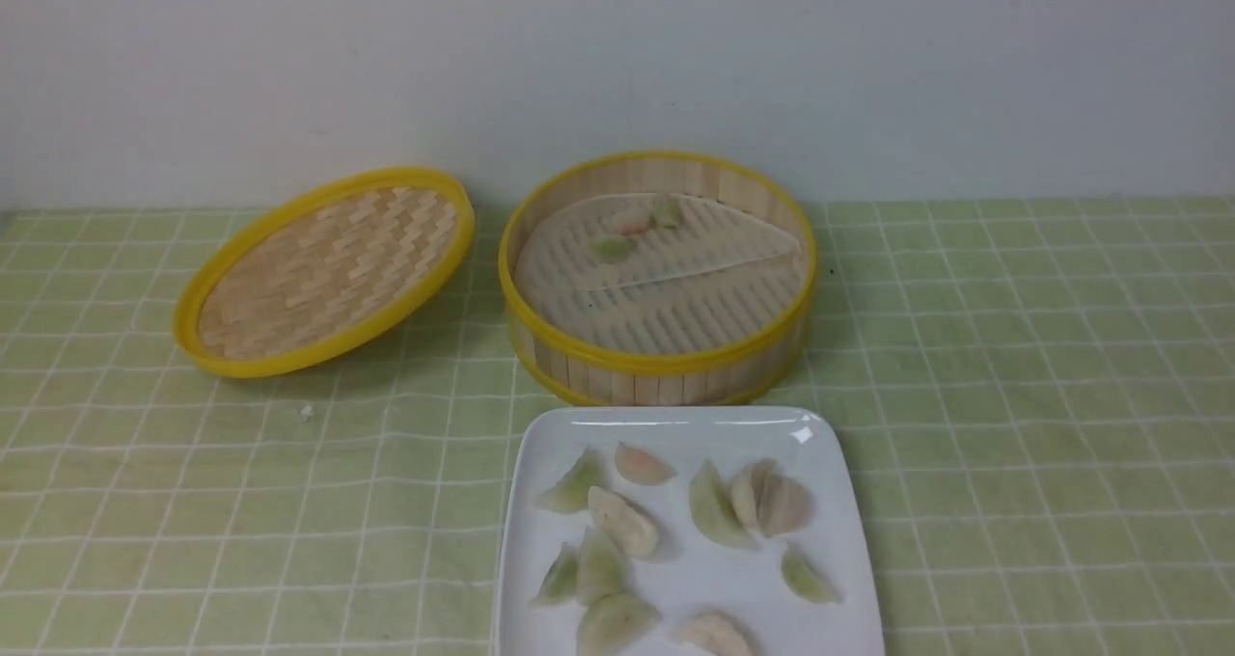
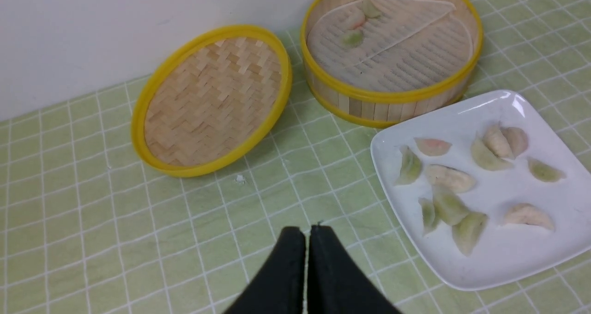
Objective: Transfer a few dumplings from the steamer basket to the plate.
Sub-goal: Use the right arm to put the dumpling into the plate
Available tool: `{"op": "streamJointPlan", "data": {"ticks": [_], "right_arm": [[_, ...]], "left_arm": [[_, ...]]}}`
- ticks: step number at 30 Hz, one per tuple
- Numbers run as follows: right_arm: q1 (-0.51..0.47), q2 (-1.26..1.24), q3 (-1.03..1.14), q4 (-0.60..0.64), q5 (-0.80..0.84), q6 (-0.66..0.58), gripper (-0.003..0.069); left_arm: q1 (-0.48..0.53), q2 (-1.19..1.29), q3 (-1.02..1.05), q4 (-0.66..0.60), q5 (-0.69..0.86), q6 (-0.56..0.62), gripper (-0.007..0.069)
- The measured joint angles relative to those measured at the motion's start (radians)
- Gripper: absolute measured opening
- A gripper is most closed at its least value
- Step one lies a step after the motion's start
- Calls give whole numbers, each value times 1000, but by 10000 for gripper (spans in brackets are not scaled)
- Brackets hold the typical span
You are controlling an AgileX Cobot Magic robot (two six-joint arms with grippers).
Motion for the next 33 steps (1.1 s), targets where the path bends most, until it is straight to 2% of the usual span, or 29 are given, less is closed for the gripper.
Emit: {"op": "streamJointPlan", "data": {"ticks": [6,18,22,23,25,29,33], "right_arm": [[0,-235,176,-33,-99,41,-15],[0,-252,191,-36,-111,45,-15],[0,-252,191,-36,-108,46,-15],[0,-252,191,-36,-108,47,-15],[0,-252,191,-36,-107,47,-15],[0,-252,191,-36,-106,47,-15],[0,-252,191,-36,-106,41,-15]], "left_arm": [[0,0,0,0,-36,0,-6],[0,-51,69,-3,-95,2,-6],[0,-189,215,-3,-216,-12,-6],[0,-271,300,-3,-307,-13,-6],[0,-336,380,-3,-384,-20,-6],[0,-427,497,-3,-485,-64,-6],[0,-459,529,-3,-495,-85,-6]]}}
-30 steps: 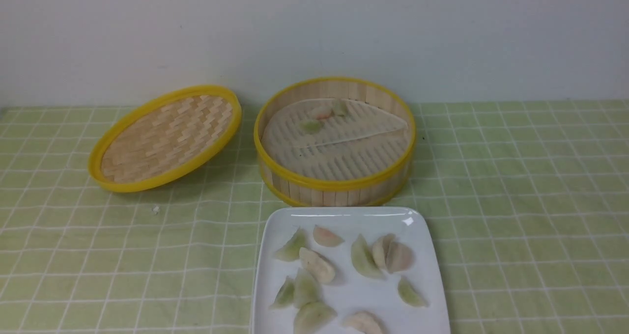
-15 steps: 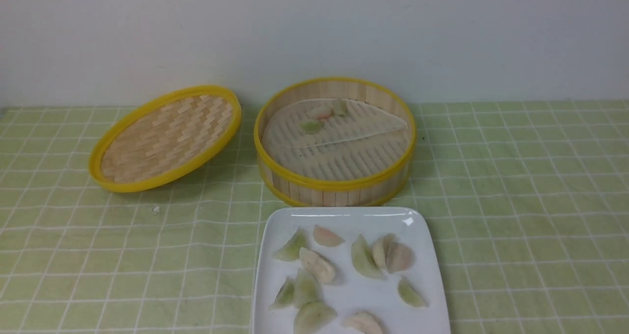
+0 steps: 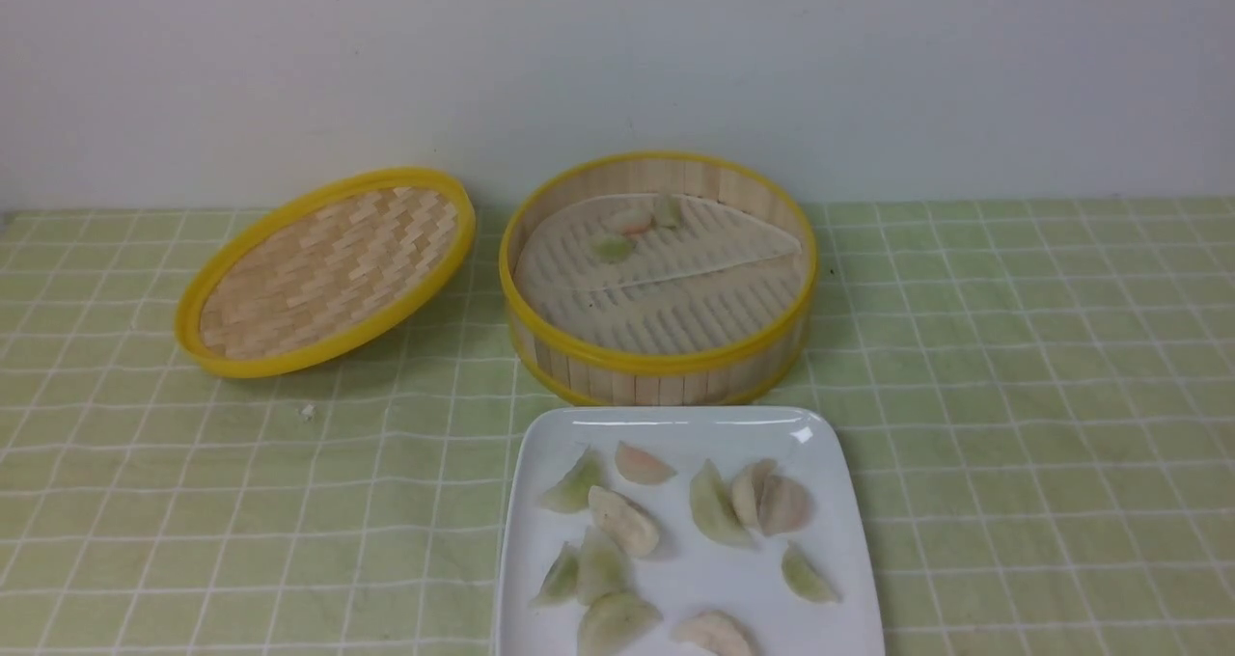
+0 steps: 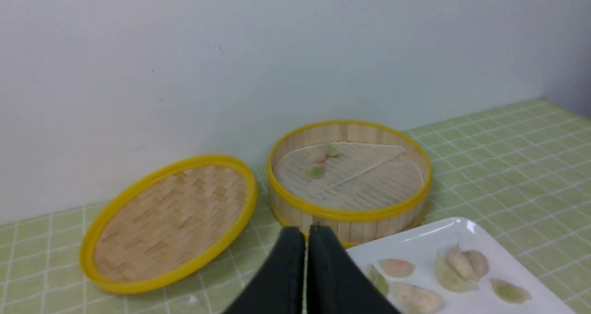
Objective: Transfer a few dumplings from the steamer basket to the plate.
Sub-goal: Use the right arm to put the dumpling into the plate
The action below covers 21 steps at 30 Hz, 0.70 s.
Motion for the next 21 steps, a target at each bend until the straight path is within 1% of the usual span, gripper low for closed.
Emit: {"op": "streamJointPlan", "data": {"ticks": [15,19,21], "right_arm": [[0,0,0,0,0,-1,-15],[0,0,0,0,1,-1,-15],[0,0,0,0,1,-1,-15]], "left_arm": [[0,-4,15,2,9,0,-6],[22,-20,72,1,-56,42,-6],[79,-48,146,-33,-135,95,-6]]}}
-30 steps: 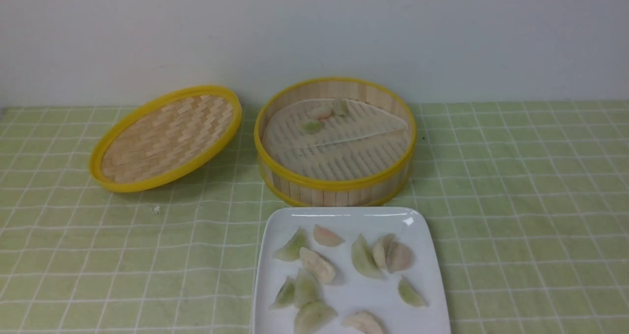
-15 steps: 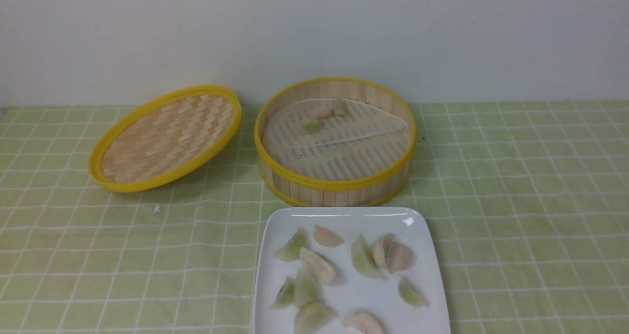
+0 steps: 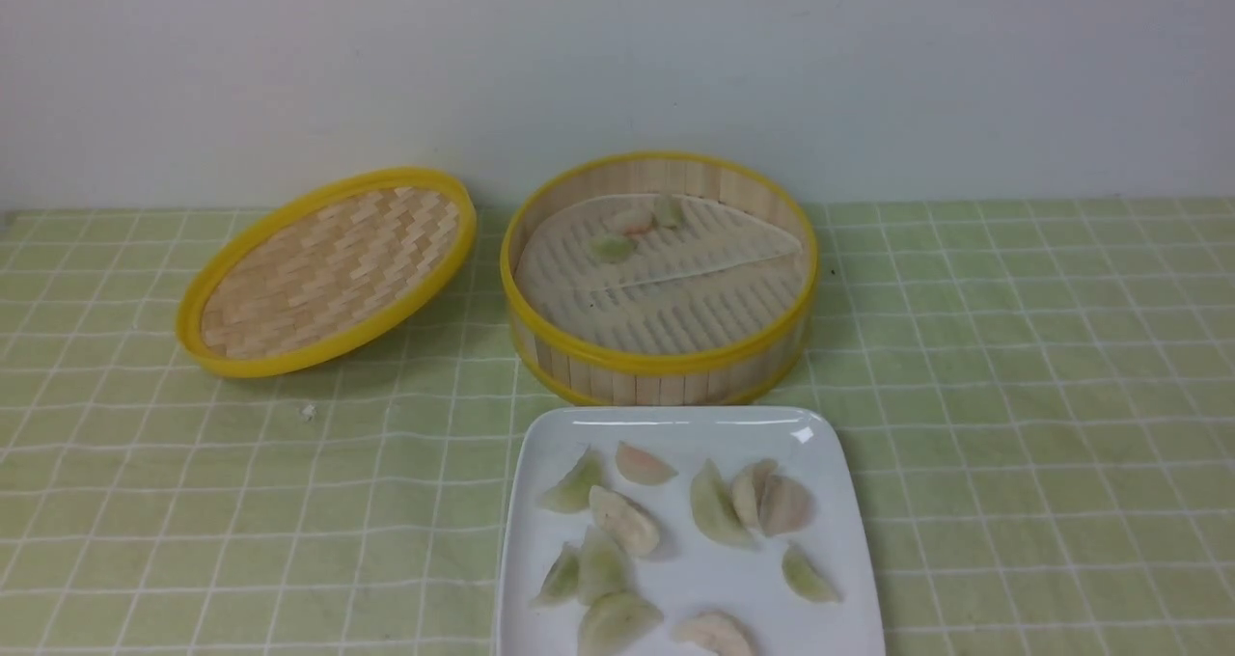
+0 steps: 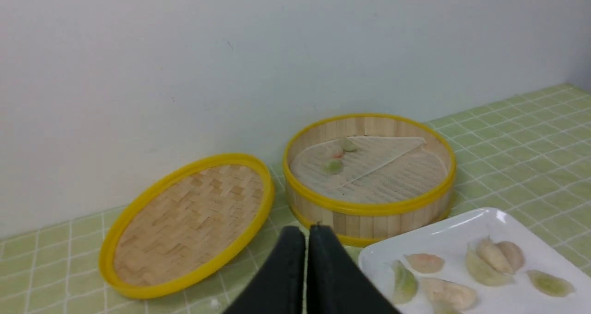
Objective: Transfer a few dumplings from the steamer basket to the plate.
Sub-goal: Use the right arm to put the dumpling into the plate
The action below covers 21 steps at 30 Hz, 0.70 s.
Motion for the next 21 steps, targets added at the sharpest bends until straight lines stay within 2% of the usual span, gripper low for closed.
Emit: {"op": "streamJointPlan", "data": {"ticks": [8,11,16,21], "right_arm": [[0,0,0,0,0,0,-15],[0,0,0,0,0,0,-15],[0,0,0,0,1,0,-15],[0,0,0,0,2,0,-15]], "left_arm": [[325,-161,397,-224,-304,225,-6],[389,-192,517,-284,-352,251,-6],[401,-195,622,-295,-351,256,-6],[401,-195,627,-288,-276,259,-6]]}}
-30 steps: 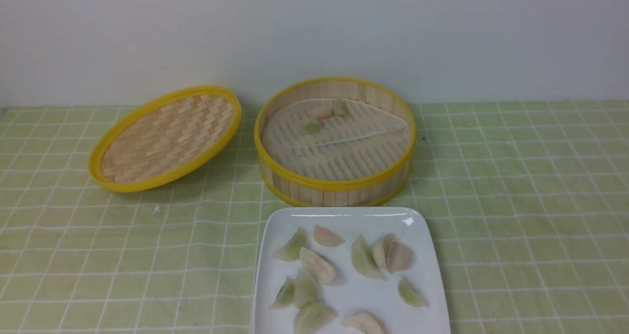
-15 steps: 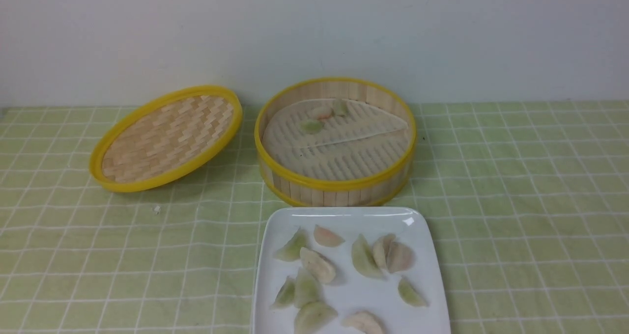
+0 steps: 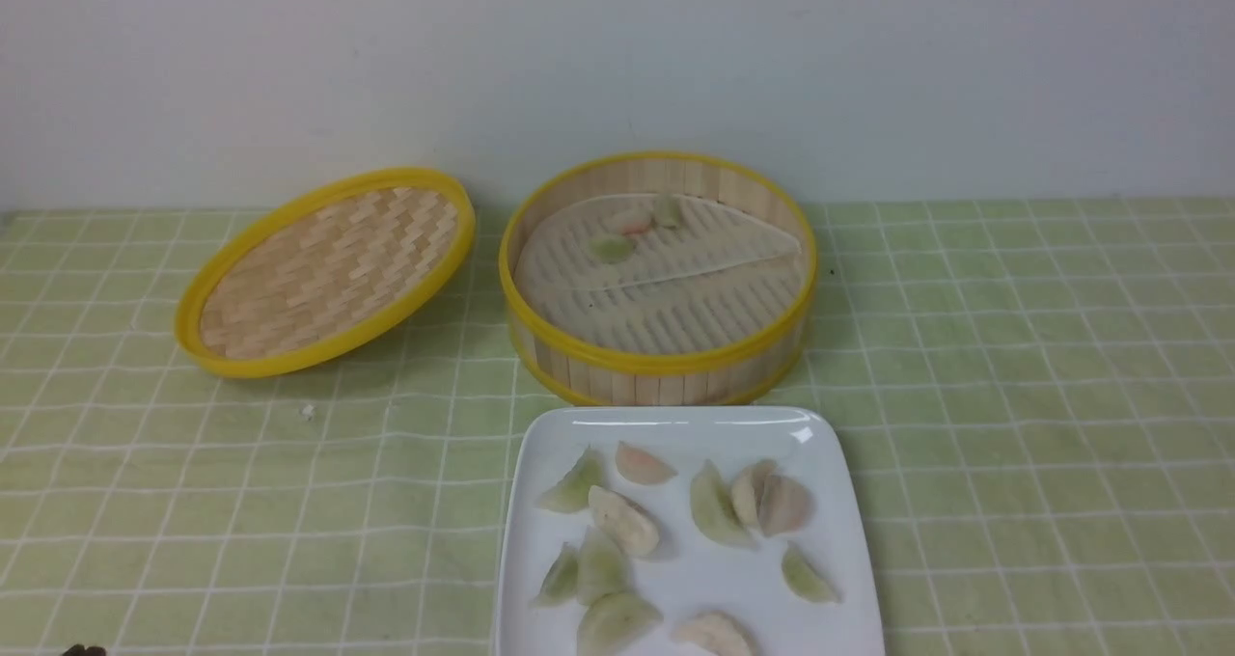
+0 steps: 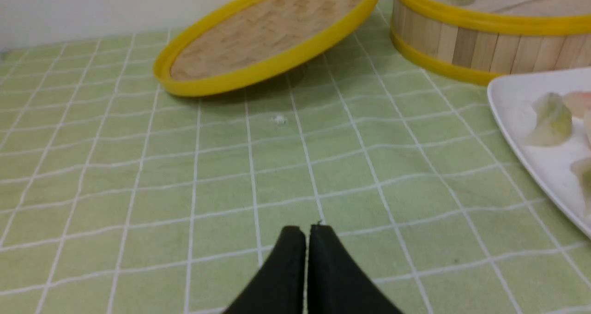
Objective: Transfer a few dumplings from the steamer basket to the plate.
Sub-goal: Use the right arm to put the dumpling into the plate
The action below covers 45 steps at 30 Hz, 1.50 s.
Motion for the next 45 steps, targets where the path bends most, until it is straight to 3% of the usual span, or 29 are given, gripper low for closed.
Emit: {"op": "streamJointPlan", "data": {"ticks": [45], "right_arm": [[0,0,63,-11,26,-65,-15]], "left_arm": [[0,0,0,0,8,-1,-6]]}}
